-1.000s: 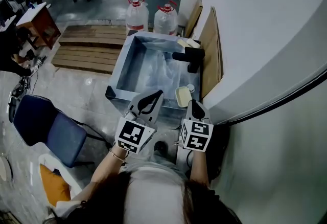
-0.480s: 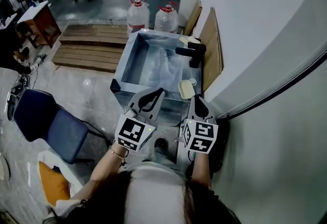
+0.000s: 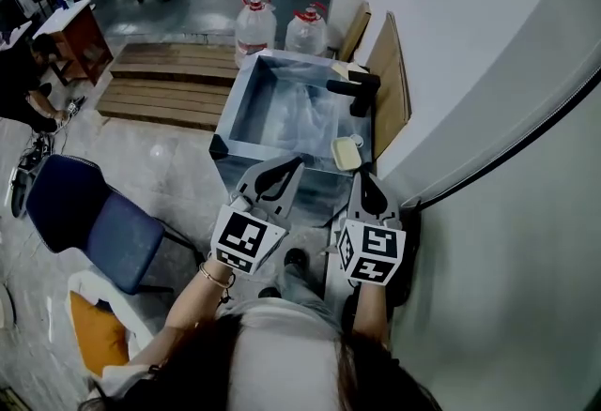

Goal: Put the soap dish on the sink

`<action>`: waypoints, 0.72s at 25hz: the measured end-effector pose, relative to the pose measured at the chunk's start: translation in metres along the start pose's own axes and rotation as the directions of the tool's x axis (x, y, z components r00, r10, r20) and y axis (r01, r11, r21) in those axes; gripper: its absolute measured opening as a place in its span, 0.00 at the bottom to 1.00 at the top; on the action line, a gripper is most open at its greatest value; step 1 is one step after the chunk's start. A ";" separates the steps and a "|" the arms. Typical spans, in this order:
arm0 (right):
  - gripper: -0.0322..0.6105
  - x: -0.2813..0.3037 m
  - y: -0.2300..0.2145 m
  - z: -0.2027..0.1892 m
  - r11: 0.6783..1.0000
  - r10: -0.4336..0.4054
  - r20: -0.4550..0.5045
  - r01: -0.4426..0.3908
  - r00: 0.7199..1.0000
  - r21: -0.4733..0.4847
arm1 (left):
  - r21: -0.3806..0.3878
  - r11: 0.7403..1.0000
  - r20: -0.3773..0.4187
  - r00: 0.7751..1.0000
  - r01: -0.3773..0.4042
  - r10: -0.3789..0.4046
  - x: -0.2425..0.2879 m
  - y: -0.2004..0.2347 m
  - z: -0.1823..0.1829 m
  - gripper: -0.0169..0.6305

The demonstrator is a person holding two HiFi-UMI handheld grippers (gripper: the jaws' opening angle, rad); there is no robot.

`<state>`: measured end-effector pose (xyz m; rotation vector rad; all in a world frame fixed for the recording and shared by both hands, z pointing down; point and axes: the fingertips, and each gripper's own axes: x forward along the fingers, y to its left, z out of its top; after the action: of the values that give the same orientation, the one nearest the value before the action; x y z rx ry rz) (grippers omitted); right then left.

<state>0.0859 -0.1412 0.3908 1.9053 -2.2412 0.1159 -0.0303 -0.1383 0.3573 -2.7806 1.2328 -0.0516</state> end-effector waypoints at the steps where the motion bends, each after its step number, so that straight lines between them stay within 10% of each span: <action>1: 0.09 -0.003 0.002 0.001 1.000 0.000 0.005 0.000 1.000 -0.001 | 0.003 1.000 0.001 1.000 0.001 -0.001 -0.003 -0.001 0.000 0.03; 18: 0.09 -0.055 0.033 0.010 1.000 -0.010 0.039 0.011 0.999 -0.027 | -0.007 1.000 0.030 1.000 0.007 -0.007 -0.049 -0.017 0.010 0.03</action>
<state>0.0609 -0.0846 0.3720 1.9213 -2.2455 0.0470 -0.0504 -0.0900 0.3494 -2.7808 1.2191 -0.0063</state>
